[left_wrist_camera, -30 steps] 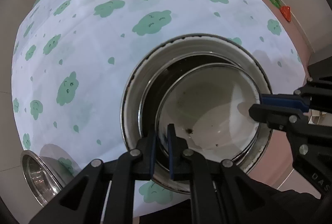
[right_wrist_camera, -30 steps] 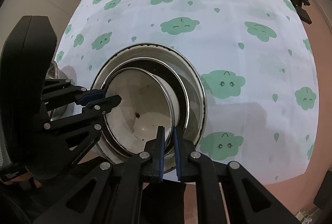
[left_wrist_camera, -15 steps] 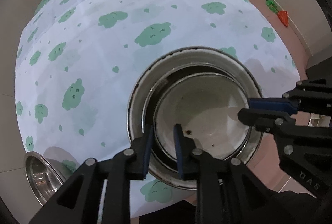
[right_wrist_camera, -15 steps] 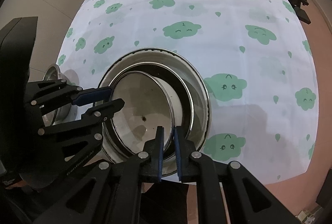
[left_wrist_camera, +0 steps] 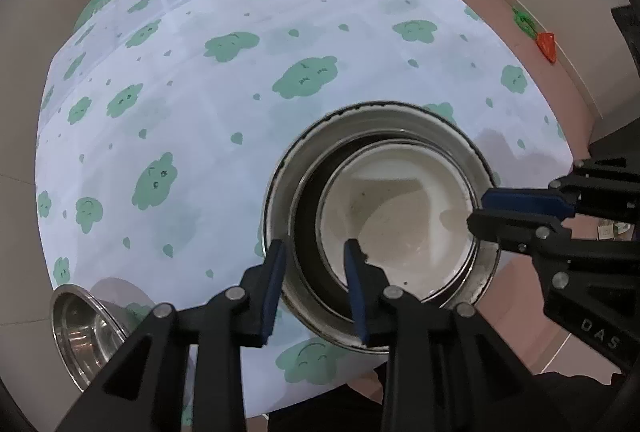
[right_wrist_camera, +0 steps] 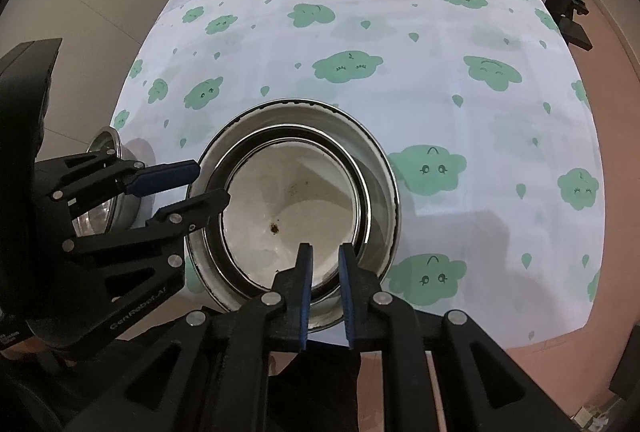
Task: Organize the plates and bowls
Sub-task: 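Open the left tool off the white bowl rim while the right tool keeps gripping, then close the left tool on the outer steel bowl rim while the right tool holds the stack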
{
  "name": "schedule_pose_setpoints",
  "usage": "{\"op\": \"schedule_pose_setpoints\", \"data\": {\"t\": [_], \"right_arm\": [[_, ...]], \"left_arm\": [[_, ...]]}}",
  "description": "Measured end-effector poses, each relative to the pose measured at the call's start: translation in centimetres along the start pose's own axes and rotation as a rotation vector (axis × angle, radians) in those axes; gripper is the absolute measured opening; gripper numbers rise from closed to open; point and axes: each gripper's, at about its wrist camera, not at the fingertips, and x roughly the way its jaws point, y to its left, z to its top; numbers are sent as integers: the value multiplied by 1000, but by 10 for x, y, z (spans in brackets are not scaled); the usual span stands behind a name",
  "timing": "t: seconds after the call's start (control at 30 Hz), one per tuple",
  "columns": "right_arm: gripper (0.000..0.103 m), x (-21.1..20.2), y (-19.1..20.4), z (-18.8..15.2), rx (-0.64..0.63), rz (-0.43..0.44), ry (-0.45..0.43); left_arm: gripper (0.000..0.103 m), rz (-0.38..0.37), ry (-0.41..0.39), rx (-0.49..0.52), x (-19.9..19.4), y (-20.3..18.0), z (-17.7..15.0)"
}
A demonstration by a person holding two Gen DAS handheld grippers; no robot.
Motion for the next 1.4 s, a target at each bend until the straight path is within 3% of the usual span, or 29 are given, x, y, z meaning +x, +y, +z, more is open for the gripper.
{"op": "schedule_pose_setpoints", "data": {"t": [0.47,0.53,0.83,1.4], "right_arm": [[15,-9,0,-4,4,-11,-31],[15,-10,0,-4,4,-12,-36],[15,-10,-2,-4,9,-11,-41],[15,-11,-20,1,56,-35,-58]], "left_arm": [[32,2,-18,-25,-7,8,-4],[38,11,-23,-34,-8,11,-4],[41,20,-26,-72,-7,23,-6],[41,36,10,-175,7,56,-17]]}}
